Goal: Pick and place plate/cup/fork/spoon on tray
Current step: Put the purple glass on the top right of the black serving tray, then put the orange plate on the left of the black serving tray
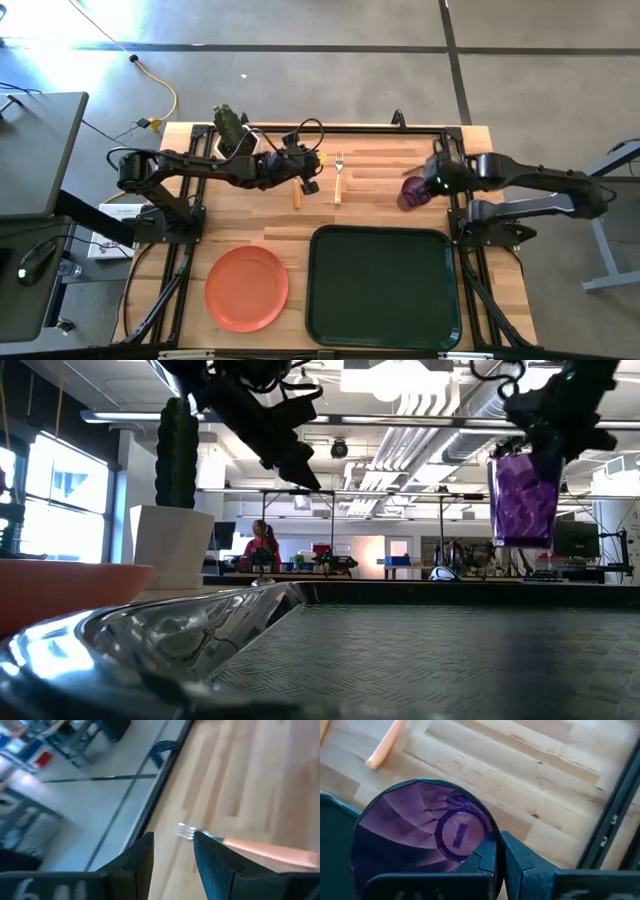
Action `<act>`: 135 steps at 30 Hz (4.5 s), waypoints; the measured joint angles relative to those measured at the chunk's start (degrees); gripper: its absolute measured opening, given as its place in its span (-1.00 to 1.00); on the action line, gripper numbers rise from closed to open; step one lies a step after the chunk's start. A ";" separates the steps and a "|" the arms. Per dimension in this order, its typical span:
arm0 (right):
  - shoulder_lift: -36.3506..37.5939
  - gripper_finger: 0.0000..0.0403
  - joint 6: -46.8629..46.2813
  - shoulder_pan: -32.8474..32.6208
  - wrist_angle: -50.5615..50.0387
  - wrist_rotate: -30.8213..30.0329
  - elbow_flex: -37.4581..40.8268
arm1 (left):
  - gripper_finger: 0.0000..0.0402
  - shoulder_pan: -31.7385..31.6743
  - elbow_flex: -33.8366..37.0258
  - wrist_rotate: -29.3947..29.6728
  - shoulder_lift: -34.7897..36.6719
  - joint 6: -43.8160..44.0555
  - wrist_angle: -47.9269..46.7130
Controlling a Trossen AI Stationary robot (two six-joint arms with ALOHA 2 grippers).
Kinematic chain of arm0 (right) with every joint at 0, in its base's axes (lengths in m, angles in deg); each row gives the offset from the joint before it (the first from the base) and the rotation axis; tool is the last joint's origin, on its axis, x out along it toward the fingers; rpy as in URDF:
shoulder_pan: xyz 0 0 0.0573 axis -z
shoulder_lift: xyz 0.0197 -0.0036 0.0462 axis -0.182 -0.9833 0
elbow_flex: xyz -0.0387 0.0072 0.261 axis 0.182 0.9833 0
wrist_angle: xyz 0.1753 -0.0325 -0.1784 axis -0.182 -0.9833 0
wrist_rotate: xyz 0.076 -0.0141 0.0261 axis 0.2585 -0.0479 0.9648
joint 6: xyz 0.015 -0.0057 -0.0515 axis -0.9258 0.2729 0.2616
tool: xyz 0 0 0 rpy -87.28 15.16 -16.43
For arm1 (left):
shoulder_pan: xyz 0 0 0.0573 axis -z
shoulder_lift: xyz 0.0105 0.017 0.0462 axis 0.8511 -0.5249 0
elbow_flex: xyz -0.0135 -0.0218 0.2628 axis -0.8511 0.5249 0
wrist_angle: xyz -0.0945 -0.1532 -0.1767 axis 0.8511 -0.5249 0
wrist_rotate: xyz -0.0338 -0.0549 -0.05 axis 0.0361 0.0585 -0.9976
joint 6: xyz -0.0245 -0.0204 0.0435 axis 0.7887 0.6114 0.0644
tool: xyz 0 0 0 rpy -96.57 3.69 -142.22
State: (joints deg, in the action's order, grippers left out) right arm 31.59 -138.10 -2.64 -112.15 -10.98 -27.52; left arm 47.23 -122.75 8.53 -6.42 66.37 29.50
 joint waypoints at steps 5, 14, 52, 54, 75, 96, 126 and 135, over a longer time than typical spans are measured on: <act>-0.40 -1.00 -11.83 -13.81 -0.93 -0.44 3.74 | -0.37 1.51 -0.04 13.57 1.31 -0.10 -3.37; -2.59 -1.00 -27.84 -32.05 -1.91 2.04 7.38 | -0.37 5.69 0.00 14.12 4.82 5.79 -9.71; -11.51 -0.18 -55.74 -56.66 -19.67 -3.90 -10.00 | -0.37 9.28 -0.05 25.85 15.66 11.46 -32.87; -11.51 -0.18 -55.70 -55.87 -20.03 -9.53 -12.58 | -0.37 9.26 -0.04 21.88 17.92 10.87 -35.71; -40.28 -0.18 13.72 -21.62 66.23 -5.87 -13.04 | -0.37 12.97 -0.02 -15.77 27.12 21.16 -65.22; -82.99 -0.18 24.39 -13.87 54.26 15.93 -53.10 | -0.37 16.58 -0.02 9.04 27.12 31.81 -61.49; -92.30 -0.97 32.93 -16.16 42.81 25.58 -66.16 | -0.37 16.39 9.92 9.81 27.12 22.25 -47.13; -82.92 -0.99 36.10 -18.36 27.36 15.13 -66.13 | -0.37 16.39 9.97 9.78 27.15 21.10 -47.59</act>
State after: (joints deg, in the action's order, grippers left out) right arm -51.34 -101.99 -20.99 -84.79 4.15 -93.66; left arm 63.61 -112.79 18.32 20.72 87.47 -18.09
